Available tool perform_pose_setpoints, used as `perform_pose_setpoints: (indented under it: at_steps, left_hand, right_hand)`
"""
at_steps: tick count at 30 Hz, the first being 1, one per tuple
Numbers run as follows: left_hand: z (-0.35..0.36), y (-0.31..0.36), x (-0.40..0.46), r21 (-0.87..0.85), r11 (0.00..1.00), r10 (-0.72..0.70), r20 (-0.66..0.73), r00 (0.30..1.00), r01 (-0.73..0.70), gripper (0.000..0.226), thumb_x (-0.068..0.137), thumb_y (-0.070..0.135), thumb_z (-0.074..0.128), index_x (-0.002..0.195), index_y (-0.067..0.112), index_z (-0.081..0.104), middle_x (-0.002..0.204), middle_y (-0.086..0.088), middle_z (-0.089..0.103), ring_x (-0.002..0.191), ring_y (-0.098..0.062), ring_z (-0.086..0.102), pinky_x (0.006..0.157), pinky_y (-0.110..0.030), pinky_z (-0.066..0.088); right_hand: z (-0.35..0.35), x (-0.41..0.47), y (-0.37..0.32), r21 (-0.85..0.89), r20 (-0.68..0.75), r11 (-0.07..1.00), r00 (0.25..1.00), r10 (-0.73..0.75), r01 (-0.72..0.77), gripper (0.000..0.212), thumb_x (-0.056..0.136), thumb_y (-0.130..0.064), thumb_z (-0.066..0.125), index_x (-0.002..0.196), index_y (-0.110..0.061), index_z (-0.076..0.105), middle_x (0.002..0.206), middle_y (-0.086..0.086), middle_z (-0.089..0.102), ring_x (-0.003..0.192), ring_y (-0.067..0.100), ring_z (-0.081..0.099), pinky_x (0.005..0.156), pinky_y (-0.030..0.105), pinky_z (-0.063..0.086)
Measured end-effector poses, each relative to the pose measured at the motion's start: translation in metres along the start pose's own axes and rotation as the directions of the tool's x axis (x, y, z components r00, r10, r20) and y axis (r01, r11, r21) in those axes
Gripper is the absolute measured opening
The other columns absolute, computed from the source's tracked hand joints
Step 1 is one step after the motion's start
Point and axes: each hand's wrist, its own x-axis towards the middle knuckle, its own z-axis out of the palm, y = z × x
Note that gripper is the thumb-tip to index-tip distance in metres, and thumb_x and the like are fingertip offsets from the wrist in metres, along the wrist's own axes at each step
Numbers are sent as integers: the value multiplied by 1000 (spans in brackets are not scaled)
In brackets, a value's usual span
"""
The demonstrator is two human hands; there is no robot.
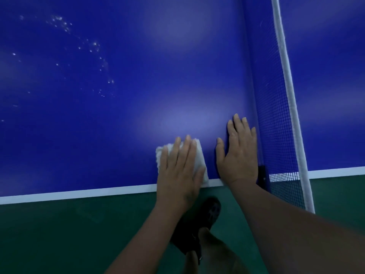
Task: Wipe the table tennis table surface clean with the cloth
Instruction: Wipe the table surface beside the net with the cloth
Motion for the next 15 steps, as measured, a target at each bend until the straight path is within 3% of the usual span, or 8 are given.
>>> perform_pose_setpoints:
  at_steps: [6,10,15]
  left_hand:
    - [-4,-21,61,-2,990,-144,-52,988,144,65,114,44,30,168,9,23,176,-9,18,164,-28,11,130,-57,14]
    - [2,4,20,-42,997,-68,-48,997,66,66,112,44,36,167,9,27,176,-9,19,164,-28,10,130,-59,16]
    - [-10,-2,8,91,996,18,20,1000,-20,63,114,40,27,168,9,22,177,-11,13,164,-33,7,131,-60,10]
  right_hand:
    - [1,1,0,22,-3,1000,1000,-11,11,59,111,-34,47,159,-1,41,173,13,30,163,31,22,132,56,17]
    - [2,1,0,-3,-11,1000,1000,-14,14,59,111,-35,45,160,-1,41,173,13,30,162,31,24,132,55,18]
    - [-3,0,1,17,-52,999,998,-36,37,56,111,-32,50,158,0,45,171,14,35,161,32,29,130,57,25]
